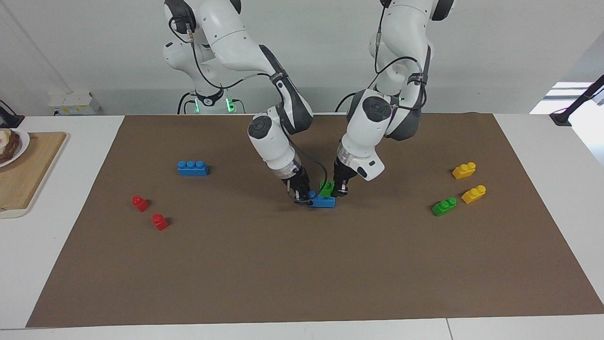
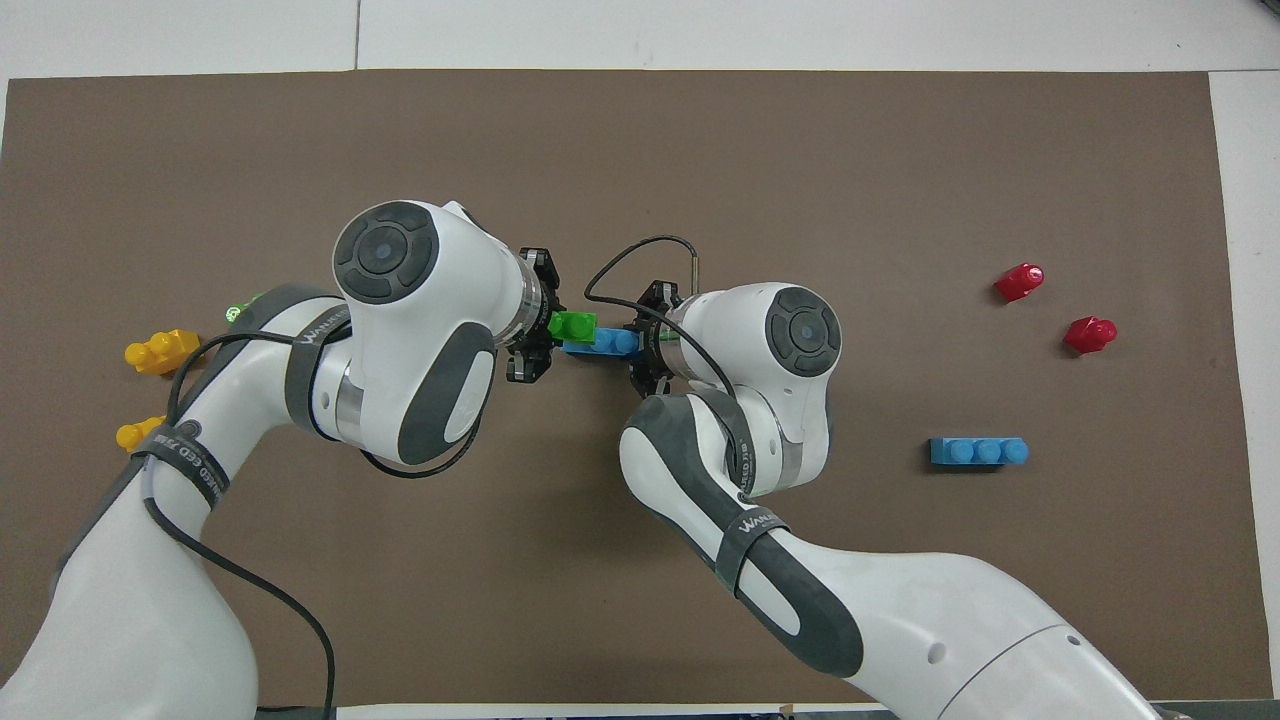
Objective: Remove green block with left arm and hold with right
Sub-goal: 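Pull the green brick off with the left gripper while the right gripper holds blue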
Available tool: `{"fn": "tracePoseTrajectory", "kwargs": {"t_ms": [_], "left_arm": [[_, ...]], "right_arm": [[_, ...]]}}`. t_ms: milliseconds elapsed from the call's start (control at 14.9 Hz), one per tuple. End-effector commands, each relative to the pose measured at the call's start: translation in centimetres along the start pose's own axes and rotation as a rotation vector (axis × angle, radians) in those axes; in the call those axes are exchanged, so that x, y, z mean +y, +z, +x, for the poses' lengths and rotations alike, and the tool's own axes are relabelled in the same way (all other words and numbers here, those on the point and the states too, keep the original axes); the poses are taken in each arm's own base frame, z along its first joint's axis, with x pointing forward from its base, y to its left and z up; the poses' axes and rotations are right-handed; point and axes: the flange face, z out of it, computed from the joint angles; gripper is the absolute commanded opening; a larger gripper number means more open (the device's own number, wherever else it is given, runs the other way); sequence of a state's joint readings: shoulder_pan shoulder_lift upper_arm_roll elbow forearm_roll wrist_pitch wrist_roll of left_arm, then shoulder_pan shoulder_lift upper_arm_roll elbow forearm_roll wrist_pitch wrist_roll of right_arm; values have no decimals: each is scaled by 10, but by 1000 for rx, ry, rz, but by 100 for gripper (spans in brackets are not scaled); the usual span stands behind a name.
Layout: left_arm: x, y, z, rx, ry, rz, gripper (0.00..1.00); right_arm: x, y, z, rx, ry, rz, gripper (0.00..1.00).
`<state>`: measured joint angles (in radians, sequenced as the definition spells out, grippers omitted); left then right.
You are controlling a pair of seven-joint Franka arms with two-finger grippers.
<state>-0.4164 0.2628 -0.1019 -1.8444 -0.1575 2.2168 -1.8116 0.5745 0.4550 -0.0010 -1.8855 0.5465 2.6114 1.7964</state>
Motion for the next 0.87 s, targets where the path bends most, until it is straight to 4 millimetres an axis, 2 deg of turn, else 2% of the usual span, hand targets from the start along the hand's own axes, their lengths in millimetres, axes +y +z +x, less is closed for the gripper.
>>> {"fn": "tracePoseTrajectory", "kwargs": {"t_ms": [0,201,402,602,803], "left_arm": [[-9,-34,20,-2,37,37,0],[-23,-70,51,6,150,107,0],[-33,-90,98,-5,291,170,0],[-44,-91,148,-28,449,194,0],[-57,-86,194,-40,593,201,0]], "right_arm": [[-6,-5,-3,-25,9,9,0],[-31,-36,-2,-44,-5,-6,0],[-55,-81,15,-58,-59,-4,0],[-74,-122,49,-66,-91,-21,0],[-89,-158,93,-69,-60,-58,0]]}}
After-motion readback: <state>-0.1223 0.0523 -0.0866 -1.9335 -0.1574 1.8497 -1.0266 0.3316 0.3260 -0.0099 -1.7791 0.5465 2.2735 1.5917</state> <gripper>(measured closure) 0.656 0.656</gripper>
